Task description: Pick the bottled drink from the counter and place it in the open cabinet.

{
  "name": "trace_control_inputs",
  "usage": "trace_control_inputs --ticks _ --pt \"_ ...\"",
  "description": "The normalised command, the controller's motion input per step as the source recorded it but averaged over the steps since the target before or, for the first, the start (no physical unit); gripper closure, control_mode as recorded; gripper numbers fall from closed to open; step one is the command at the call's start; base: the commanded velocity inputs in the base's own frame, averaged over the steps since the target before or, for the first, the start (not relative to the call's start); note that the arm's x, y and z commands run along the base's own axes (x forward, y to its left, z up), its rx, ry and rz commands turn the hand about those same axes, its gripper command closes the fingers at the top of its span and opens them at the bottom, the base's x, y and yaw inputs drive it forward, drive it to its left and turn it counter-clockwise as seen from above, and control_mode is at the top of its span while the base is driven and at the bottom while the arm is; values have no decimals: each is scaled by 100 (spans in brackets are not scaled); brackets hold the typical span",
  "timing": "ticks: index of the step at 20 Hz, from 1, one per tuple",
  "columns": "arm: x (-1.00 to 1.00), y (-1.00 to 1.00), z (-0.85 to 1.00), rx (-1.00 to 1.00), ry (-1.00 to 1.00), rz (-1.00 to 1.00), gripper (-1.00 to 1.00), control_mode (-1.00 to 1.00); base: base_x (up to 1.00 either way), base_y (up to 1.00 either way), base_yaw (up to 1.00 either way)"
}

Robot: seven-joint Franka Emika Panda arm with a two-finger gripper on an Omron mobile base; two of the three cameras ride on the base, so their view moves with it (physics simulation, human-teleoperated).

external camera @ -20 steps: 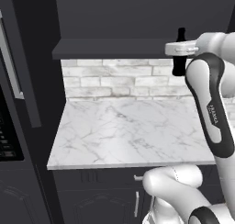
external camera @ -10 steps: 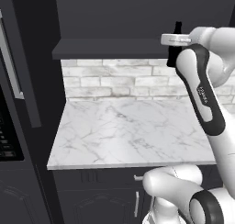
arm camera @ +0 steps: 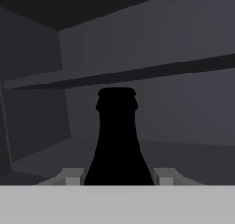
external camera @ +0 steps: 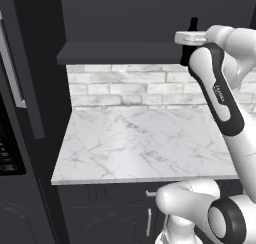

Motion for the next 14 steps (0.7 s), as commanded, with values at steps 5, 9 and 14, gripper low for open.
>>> trace_control_inputs --ticks 5,9,14 --pt "32 0 0 -1 0 0 100 -100 0 0 0" --pt "36 0 0 -3 0 0 100 -100 0 0 0" --pt "42 0 0 -2 0 0 100 -100 0 0 0"
